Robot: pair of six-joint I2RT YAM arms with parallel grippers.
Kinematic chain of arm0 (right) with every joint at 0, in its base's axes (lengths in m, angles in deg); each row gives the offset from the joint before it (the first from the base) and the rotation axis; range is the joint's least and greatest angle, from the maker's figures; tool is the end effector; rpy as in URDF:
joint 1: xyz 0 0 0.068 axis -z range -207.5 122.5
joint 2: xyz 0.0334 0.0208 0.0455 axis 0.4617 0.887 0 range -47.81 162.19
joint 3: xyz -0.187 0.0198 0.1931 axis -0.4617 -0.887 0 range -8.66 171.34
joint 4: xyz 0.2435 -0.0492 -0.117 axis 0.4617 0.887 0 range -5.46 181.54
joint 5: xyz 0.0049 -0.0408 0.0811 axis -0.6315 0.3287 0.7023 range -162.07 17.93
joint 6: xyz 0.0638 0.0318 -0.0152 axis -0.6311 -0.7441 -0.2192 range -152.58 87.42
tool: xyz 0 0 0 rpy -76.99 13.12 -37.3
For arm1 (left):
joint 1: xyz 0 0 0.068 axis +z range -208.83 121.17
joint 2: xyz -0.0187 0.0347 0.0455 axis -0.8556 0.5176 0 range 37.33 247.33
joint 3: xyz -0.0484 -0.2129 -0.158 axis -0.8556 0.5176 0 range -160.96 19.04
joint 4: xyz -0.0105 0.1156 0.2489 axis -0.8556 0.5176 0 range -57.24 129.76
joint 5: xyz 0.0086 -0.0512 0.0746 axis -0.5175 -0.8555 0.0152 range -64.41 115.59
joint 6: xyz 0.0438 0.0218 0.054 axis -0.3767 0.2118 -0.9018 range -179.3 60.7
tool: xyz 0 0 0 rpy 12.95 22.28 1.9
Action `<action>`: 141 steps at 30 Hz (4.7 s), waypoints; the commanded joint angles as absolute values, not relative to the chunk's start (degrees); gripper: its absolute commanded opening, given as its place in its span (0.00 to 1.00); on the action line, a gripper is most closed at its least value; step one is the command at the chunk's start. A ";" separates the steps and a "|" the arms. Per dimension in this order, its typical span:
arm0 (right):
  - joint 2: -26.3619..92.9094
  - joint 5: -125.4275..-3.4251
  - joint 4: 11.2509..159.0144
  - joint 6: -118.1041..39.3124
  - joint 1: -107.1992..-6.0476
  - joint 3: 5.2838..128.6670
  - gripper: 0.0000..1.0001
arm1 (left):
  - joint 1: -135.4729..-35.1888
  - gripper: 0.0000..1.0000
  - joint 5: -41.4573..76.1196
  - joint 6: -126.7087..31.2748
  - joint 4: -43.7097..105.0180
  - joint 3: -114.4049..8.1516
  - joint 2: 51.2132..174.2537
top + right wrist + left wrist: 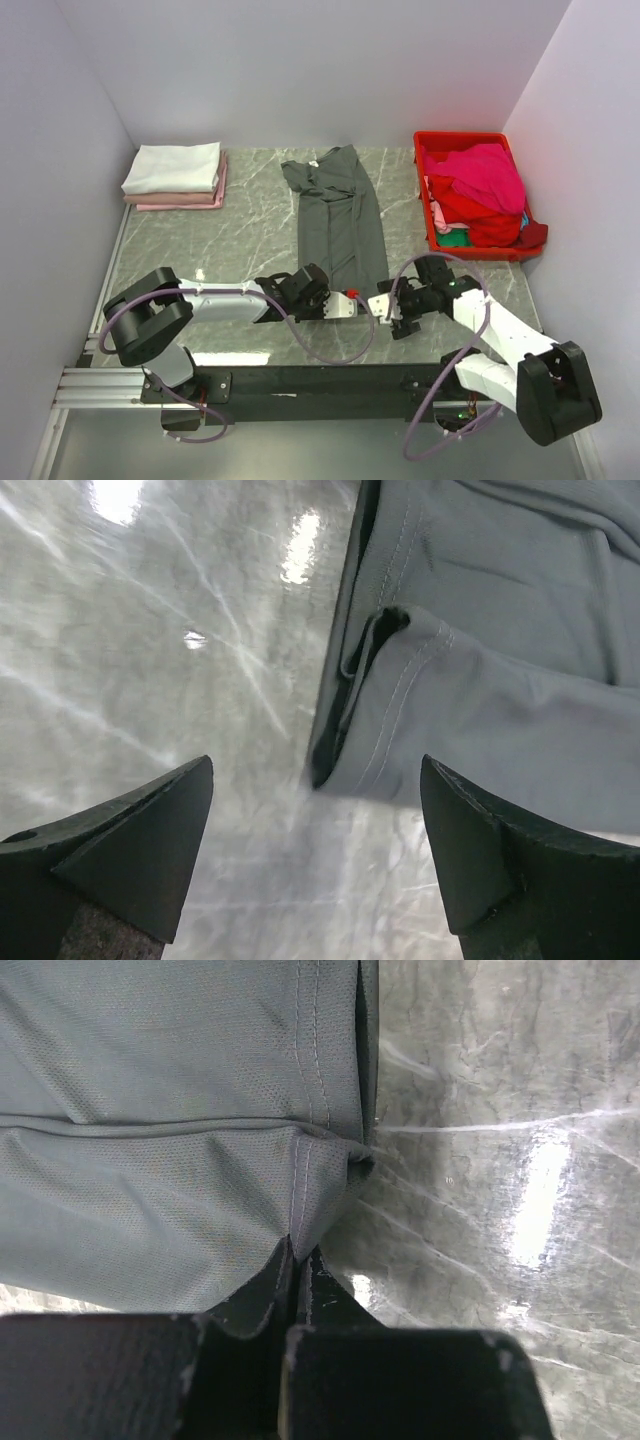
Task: Fold and stack the t-shirts
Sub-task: Fold the tshirt
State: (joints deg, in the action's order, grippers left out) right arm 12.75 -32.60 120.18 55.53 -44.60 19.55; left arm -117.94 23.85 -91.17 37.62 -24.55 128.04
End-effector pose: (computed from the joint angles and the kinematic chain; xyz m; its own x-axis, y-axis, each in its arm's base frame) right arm 0.1684 0.0921 0.1406 0.4253 -0.6764 -0.6013 -0.9006 -0.2505 -0.3552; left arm 0.1660 -0.2810 0.1191 0.1146 0.8366 -0.5356 0.9501 0.0651 0.3050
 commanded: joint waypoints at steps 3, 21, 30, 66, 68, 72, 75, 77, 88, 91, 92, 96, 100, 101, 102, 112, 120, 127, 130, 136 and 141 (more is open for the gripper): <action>12.30 -39.72 103.97 51.54 -50.43 16.83 0.89 | -118.24 0.01 23.31 -90.24 38.74 -22.88 126.46; 18.99 -47.99 99.47 48.11 -59.49 15.16 0.34 | -118.33 0.01 19.44 -88.65 37.59 -21.65 122.50; 16.80 -46.05 103.26 49.69 -59.67 15.07 0.16 | -118.33 0.01 18.47 -87.86 37.15 -21.21 121.26; 14.86 -37.78 110.30 41.60 -57.37 19.21 0.74 | -118.33 0.75 18.74 -87.77 34.78 -16.12 113.62; 16.08 -38.66 109.24 40.99 -58.43 19.20 0.74 | -118.33 0.76 19.00 -87.86 34.52 -15.33 112.39; 18.81 -41.65 106.25 39.75 -59.40 18.94 0.73 | -118.33 0.76 19.79 -87.69 34.69 -14.27 109.75; 20.39 -43.24 105.02 39.49 -59.66 18.59 0.68 | -118.33 0.77 19.79 -87.86 34.78 -13.39 108.26; 20.75 -44.02 104.58 38.79 -59.93 18.76 0.66 | -118.33 0.77 19.35 -87.95 34.95 -13.56 108.69; 21.36 -47.37 103.35 37.21 -60.19 18.68 0.19 | -118.33 0.76 17.24 -88.39 33.81 -13.48 111.77; 21.80 -46.67 103.61 36.94 -60.19 19.03 0.15 | -118.33 0.76 16.72 -88.39 33.20 -13.30 111.95; 21.72 -46.41 103.70 36.94 -60.19 19.11 0.14 | -118.33 0.76 16.54 -88.48 33.11 -13.30 112.12; 21.98 -45.26 103.70 36.68 -60.10 19.46 0.09 | -118.33 0.75 15.57 -88.91 33.20 -14.53 114.84; 21.98 -44.38 103.61 36.15 -59.93 19.64 0.08 | -118.33 0.74 14.52 -89.62 33.98 -16.29 116.95; 21.89 -44.03 103.70 36.06 -59.75 19.64 0.08 | -118.33 0.74 14.43 -89.97 34.25 -16.55 117.30; 21.98 -43.77 103.78 36.15 -59.75 19.73 0.08 | -118.33 0.74 14.43 -90.06 34.60 -16.81 117.74; 19.52 -41.83 103.96 36.68 -58.52 18.41 0.05 | -118.33 0.15 17.50 -90.50 36.28 -18.40 122.14; 15.49 -38.76 108.08 37.99 -56.06 19.11 0.01 | -118.68 0.01 16.37 -90.59 37.32 -18.48 119.69; 7.40 -35.07 117.66 40.45 -55.80 18.85 0.00 | -122.72 0.00 14.25 -87.86 42.33 -21.04 115.73; 5.20 -34.28 123.02 41.68 -55.89 19.38 0.00 | -125.26 0.00 14.34 -85.85 42.69 -20.42 112.93; 0.71 -33.13 137.43 47.39 -55.80 21.49 0.00 | -132.03 0.01 13.64 -79.52 44.01 -21.03 110.19; -0.43 -34.10 143.42 50.47 -55.10 23.15 0.00 | -133.98 0.00 11.80 -75.91 44.10 -20.51 109.40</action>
